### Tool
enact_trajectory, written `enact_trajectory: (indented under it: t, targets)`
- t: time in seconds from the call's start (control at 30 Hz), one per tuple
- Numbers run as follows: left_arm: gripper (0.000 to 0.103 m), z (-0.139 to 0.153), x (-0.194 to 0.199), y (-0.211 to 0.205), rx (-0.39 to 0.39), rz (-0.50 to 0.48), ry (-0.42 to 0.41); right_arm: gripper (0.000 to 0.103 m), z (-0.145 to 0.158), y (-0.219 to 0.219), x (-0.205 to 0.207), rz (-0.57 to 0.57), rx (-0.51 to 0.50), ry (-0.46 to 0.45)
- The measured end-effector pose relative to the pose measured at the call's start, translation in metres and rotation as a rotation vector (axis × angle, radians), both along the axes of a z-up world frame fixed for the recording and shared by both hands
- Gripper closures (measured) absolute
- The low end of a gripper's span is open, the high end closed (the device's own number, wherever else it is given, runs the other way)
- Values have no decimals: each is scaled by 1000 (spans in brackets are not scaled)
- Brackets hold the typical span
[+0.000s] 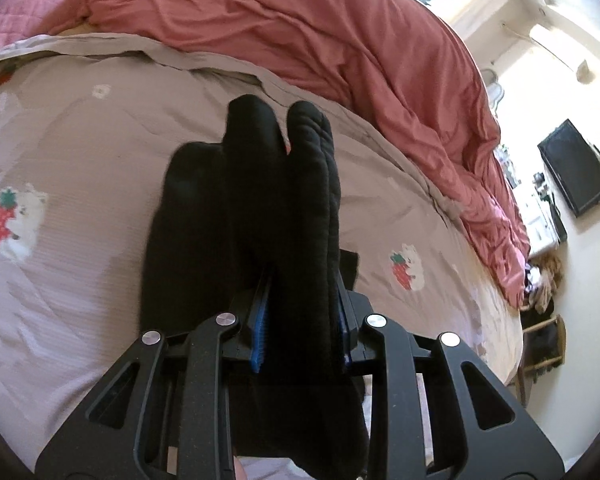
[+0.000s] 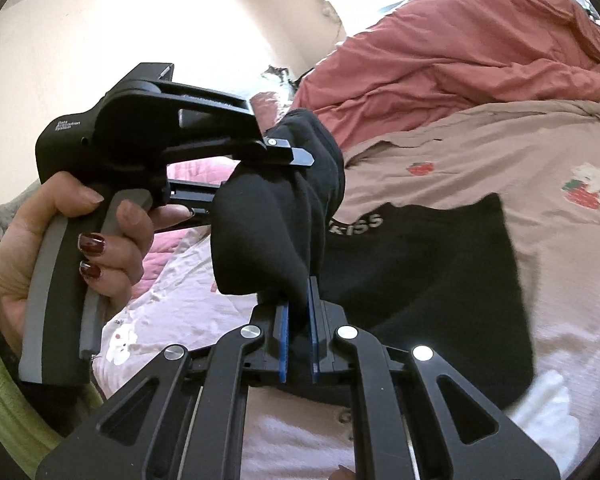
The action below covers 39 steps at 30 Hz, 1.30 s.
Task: Fold small clothes
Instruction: 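Fold the held edges together and lay the shirt down with both tools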
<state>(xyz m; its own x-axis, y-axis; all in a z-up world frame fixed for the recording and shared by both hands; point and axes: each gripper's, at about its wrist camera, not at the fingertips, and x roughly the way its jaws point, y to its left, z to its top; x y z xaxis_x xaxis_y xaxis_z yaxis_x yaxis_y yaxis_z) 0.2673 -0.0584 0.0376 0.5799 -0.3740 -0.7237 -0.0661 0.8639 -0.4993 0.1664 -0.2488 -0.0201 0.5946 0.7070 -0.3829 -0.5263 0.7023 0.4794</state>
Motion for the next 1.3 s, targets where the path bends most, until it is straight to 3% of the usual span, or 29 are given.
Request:
enact_trajectory:
  t: [0.27, 0.33, 0.37, 0.43, 0.57, 0.6, 0.77, 0.97, 1.1, 1.17, 1.23, 1.3]
  targets:
    - [83, -14, 12, -54, 49, -67, 20, 96, -13, -39, -4, -60, -10, 29]
    - [70, -23, 14, -63, 15, -92, 27, 96, -19, -45, -3, -71, -18, 49]
    - [51, -29, 14, -65, -20, -105, 40, 96, -23, -49, -3, -82, -23, 66]
    - [39, -34, 12, -66, -35, -105, 43, 95, -31, -54, 0, -107, -36, 105]
    - [44, -33, -3, -50, -10, -61, -3, 86, -48, -69, 4, -138, -43, 180]
    - [44, -33, -7, -44, 0, -44, -15, 82, -50, -72, 1, -148, -61, 174]
    - [45, -32, -29, -11, 149, 76, -58, 81, -49, -86, -7, -176, -102, 152]
    - [45, -45, -46, 5, 262, 133, -69, 75, -34, -99, 1, -206, -109, 131]
    - [45, -75, -51, -9, 293, 53, -28, 73, -24, -98, 6, -212, -117, 108]
    - [43, -97, -54, -25, 374, 14, 1, 73, -22, -93, 9, -219, -140, 102]
    - [43, -104, -61, -35, 460, -4, -44, 73, -21, -90, 12, -227, -155, 108]
    - [43, -101, -65, -33, 449, -15, -54, 73, -20, -85, 14, -223, -174, 106]
